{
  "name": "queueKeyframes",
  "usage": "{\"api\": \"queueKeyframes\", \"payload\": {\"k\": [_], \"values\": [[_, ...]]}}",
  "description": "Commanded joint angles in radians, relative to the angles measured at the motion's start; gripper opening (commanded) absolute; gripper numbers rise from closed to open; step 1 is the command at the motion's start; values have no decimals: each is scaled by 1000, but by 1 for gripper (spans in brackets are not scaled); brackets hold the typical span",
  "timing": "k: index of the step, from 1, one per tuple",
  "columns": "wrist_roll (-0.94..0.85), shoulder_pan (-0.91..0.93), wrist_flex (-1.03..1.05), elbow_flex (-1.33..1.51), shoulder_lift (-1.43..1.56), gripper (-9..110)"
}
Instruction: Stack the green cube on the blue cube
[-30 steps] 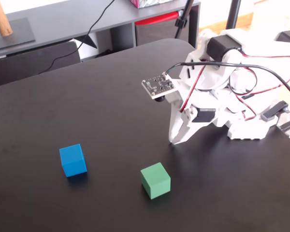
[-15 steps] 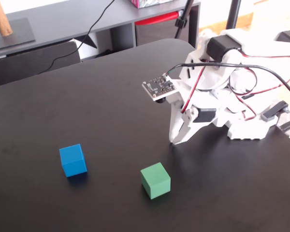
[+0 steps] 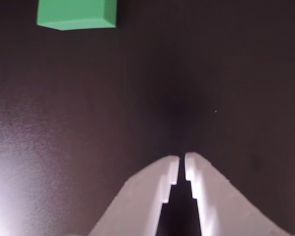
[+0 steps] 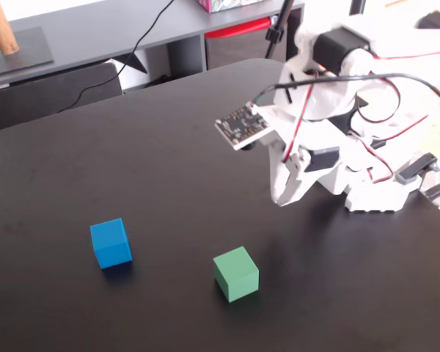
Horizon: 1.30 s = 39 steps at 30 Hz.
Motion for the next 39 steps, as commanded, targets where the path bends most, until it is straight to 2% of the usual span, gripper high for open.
{"api": "queueKeyframes", "payload": {"k": [1, 11, 16, 20, 23, 25, 39], "values": [[35, -32, 0, -209, -138, 0], [114, -91, -81, -451, -443, 0], [144, -114, -143, -492, -537, 6], [201, -104, -207, -491, -581, 32], [179, -107, -227, -469, -598, 46], [173, -110, -264, -446, -604, 50], [21, -12, -617, -291, -689, 50]]}}
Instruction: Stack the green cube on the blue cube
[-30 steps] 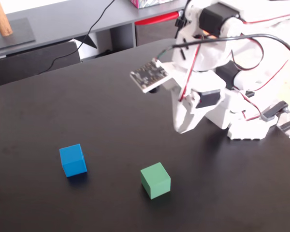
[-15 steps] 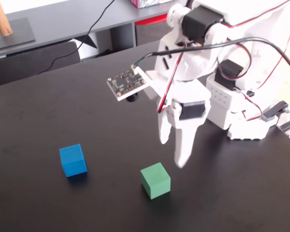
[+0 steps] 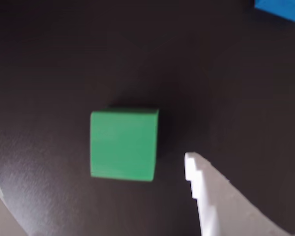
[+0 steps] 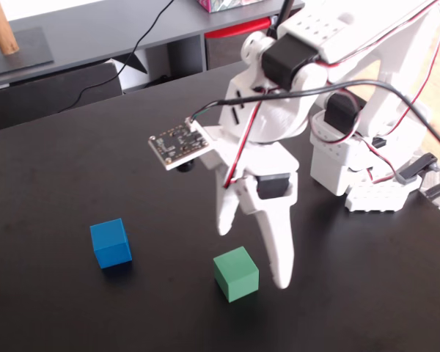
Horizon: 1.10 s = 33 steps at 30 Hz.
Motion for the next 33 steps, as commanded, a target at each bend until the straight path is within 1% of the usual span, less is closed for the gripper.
{"api": "queueKeyframes", "payload": {"k": [1, 7, 20, 26, 33], "values": [[-25, 20, -104, 12, -11, 50], [-28, 21, -221, 84, -52, 51], [8, -3, -334, 155, -114, 50], [28, -18, -357, 170, -120, 44], [71, -48, -360, 178, -120, 25]]}}
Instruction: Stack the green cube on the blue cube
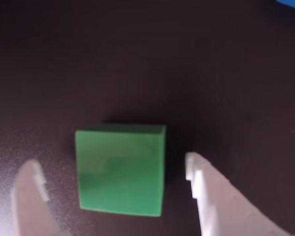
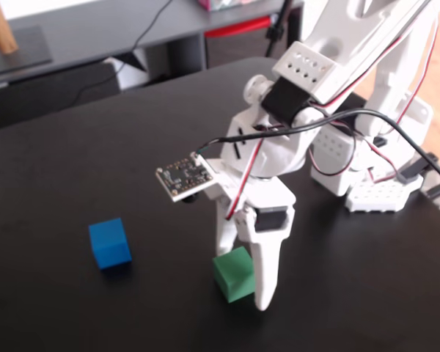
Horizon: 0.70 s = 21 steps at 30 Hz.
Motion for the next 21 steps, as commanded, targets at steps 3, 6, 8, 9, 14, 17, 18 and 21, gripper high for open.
{"api": "queueKeyframes", "payload": {"k": [3, 6, 8, 9, 14, 17, 18, 21], "values": [[17, -9, -23, -8, 12, 21], [37, -17, -28, -6, 14, 18], [52, -25, -29, -8, 18, 13], [57, -29, -29, -6, 21, 11], [75, -35, -21, -8, 41, 7], [72, -31, 28, -28, 57, 7], [71, -26, 60, -48, 61, 7], [64, -3, 184, -146, 69, 7]]}}
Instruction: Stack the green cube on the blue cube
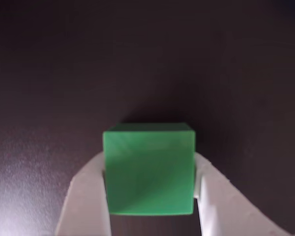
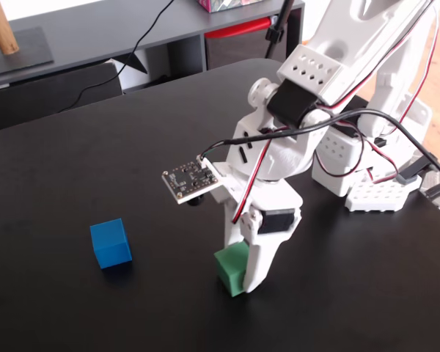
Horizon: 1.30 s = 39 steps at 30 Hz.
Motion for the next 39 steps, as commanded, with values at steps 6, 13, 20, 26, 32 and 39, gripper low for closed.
{"api": "queueKeyframes", "payload": {"k": [6, 13, 20, 26, 32, 39], "values": [[-18, 83, 377, -456, 21, 7], [-86, 186, 456, -787, -146, 7], [-155, 299, 433, -999, -337, 7], [-219, 377, 388, -1057, -446, 7], [-235, 403, 321, -1009, -500, 7], [-227, 388, 216, -890, -506, 7]]}}
